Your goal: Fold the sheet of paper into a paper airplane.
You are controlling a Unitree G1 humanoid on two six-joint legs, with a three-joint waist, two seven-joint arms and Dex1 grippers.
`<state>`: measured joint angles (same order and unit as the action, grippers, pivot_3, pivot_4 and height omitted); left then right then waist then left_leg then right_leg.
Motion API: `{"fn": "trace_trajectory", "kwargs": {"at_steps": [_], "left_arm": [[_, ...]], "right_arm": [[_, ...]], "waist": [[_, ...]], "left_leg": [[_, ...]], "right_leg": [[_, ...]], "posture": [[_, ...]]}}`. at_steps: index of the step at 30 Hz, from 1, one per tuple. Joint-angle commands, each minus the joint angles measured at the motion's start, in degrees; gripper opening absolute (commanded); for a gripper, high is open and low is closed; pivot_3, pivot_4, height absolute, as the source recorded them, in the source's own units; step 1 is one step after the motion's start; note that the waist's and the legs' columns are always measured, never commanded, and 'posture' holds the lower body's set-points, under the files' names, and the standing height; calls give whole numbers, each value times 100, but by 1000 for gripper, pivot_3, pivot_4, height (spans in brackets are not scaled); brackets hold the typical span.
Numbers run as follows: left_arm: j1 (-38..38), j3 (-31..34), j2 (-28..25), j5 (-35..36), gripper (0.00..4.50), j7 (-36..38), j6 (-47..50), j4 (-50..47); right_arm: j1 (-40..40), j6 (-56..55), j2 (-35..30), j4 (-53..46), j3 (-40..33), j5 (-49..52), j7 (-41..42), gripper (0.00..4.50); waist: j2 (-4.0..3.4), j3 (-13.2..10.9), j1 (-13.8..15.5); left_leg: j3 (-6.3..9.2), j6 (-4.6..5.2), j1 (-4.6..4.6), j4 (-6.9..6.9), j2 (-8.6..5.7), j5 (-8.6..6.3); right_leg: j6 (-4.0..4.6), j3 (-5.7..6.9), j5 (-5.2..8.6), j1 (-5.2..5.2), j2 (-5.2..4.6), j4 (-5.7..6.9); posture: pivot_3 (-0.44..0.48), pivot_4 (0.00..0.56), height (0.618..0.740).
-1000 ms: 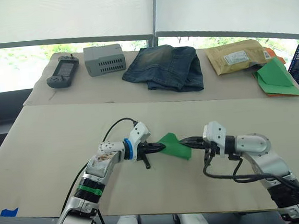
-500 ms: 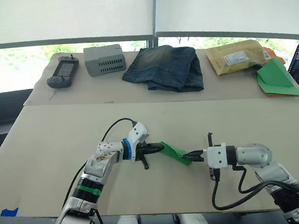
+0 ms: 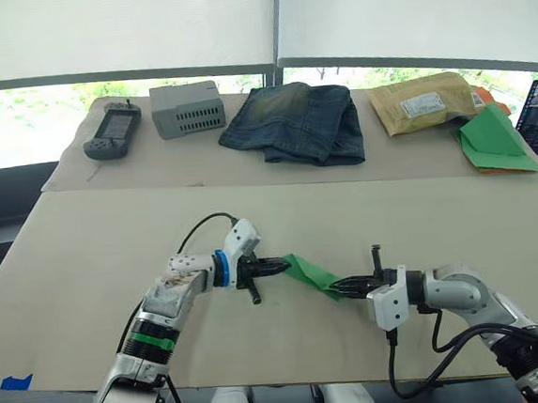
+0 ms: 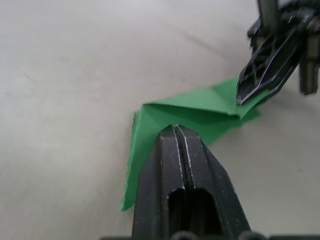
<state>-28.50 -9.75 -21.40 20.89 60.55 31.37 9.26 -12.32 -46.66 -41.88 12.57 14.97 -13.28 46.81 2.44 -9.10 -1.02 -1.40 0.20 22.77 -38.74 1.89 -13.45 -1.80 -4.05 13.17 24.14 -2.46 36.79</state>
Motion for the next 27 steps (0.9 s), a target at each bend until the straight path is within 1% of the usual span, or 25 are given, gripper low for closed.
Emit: {"fn": "trace_trajectory", "kwargs": {"at_steps": [1,2,5,9,12,15,20,24,27], "left_arm": [[-473,524,14,473,0,49,96,-115],[-507,538,27,501,0,54,117,-116],[-611,264,168,345,0,13,57,-174],[-621,-340,437,-1,0,-37,-51,-117],[-526,-743,390,-406,0,3,-345,62],[-491,-981,346,-780,0,-26,-728,456],[-483,-1161,351,-1173,0,-18,-1245,1028],[-492,-1203,511,-1281,0,-35,-1445,1373],[-518,-1243,658,-1367,0,-101,-1535,1552]], "right_arm": [[104,85,-105,142,169,-228,16,50],[106,93,-110,137,177,-223,-2,50],[150,116,-134,98,203,-229,-48,50],[201,149,-148,76,227,-272,-101,50],[245,261,-139,-1,216,-193,-135,50],[288,384,-170,-186,181,-61,-111,50],[420,516,-319,-417,114,26,-74,50],[535,559,-435,-726,58,4,-103,50],[724,857,-588,-1112,-6,516,133,50]], "waist": [[0,0,3],[0,0,3],[0,1,2],[0,1,5],[0,1,1],[0,1,5],[1,1,31],[-4,4,66],[-6,5,109]], "left_leg": [[0,0,0,-2,0,0],[0,0,-1,-3,0,0],[-1,0,-10,-1,-4,0],[-1,0,-8,-2,-4,0],[-1,0,-10,0,-5,0],[-1,0,-10,1,-5,0],[-1,0,-7,0,-5,0],[-1,0,-7,-2,-9,0],[0,0,-6,-6,-12,0]], "right_leg": [[-1,1,0,-1,0,0],[-1,1,1,-4,0,-1],[-2,-3,1,-14,-2,-4],[2,-3,-2,-14,-1,-3],[2,-4,-2,-13,-1,-2],[4,-5,-2,-12,0,-2],[4,-4,-2,-11,-1,-3],[4,-5,-2,-16,-4,-5],[-5,-6,3,-19,-4,-7]], "posture": [[0,150,734],[0,150,734],[0,150,734],[0,150,734],[0,150,734],[0,150,734],[0,150,734],[0,150,734],[0,150,734]]}}
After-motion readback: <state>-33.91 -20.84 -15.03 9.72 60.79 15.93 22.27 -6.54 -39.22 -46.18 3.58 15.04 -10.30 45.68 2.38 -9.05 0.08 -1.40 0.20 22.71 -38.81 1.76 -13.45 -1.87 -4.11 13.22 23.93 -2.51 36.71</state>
